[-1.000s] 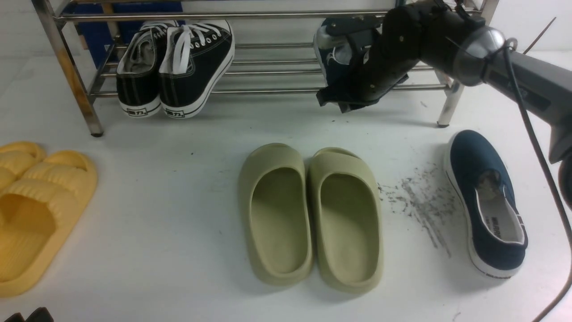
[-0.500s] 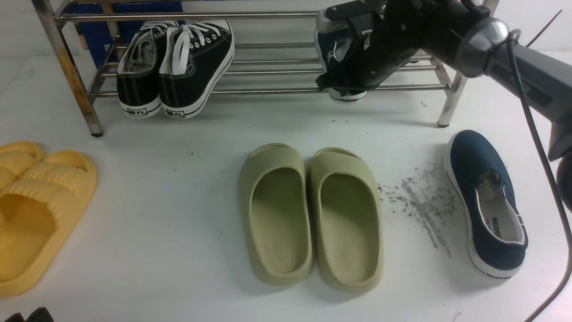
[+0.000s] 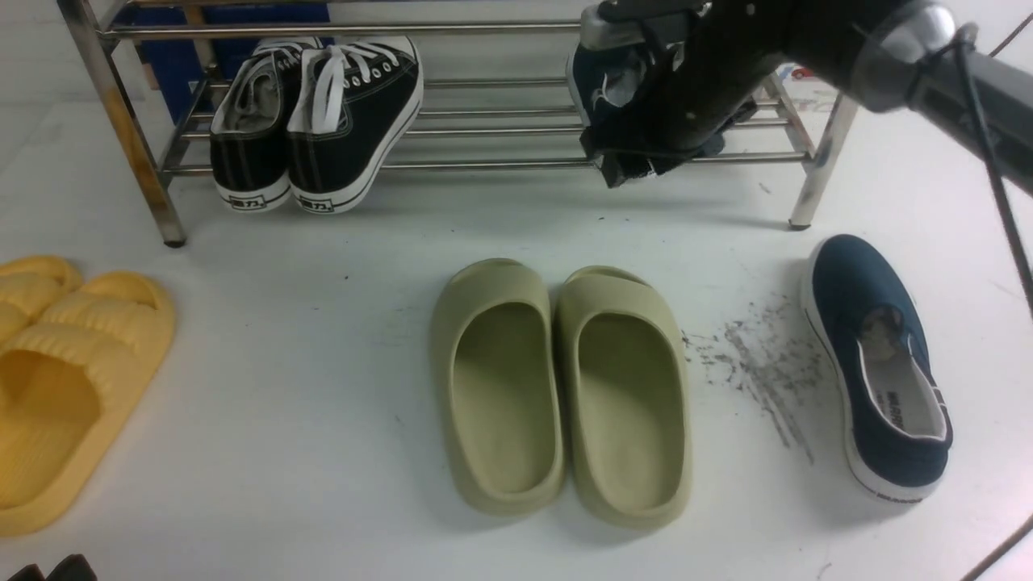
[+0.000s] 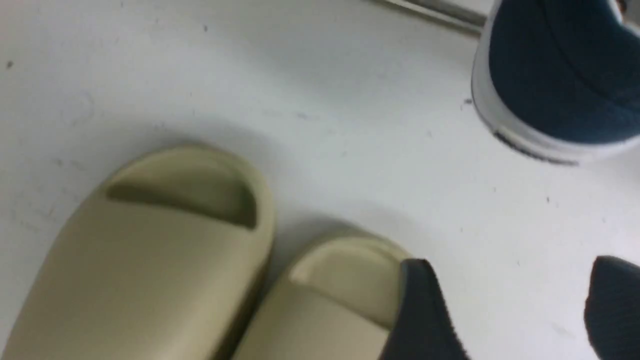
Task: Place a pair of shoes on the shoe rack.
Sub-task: Use the right arm to put a shoe into the shoe rack, then use the right arm to grab the shoe closest to it
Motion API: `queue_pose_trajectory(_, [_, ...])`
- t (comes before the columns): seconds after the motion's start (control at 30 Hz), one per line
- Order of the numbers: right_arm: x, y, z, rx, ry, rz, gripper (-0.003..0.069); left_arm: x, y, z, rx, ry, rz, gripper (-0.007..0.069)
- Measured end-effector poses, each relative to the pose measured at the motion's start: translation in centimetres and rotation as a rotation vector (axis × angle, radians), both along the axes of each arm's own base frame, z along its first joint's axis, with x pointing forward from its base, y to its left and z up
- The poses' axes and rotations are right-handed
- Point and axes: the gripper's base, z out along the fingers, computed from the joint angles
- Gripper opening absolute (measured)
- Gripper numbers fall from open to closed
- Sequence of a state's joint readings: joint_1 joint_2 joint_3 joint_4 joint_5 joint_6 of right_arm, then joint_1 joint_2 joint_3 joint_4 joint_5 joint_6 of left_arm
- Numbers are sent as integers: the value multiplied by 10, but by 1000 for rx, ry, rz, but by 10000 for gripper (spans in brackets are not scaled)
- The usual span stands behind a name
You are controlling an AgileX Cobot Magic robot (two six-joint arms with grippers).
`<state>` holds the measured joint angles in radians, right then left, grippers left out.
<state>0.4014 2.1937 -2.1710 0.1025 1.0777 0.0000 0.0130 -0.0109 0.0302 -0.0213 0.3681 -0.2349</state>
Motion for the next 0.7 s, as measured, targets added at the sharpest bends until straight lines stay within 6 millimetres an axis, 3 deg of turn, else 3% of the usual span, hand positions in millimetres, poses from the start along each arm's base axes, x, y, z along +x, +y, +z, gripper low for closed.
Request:
queue_pose_trajectory(0.27, [-31,-16,27,-101,69,78,459,0,0,0,0,-1,0,238])
queue_pose_trajectory(0.43, [-83,-41,42,-146,123,40,430,0,0,0,0,-1,0,238])
queue_pose_trajectory(0.5, [-104,-53,38,-175,161,11,424,0,0,0,0,-1,0,238])
queue_pose_trajectory(0.6, [-138,-73,13,-252,261,-65,417,0,0,0,0,-1,0,238])
queue_pose_trajectory(0.7, [-155,-86,-9,-297,300,-146,417,0,0,0,0,-1,0,238])
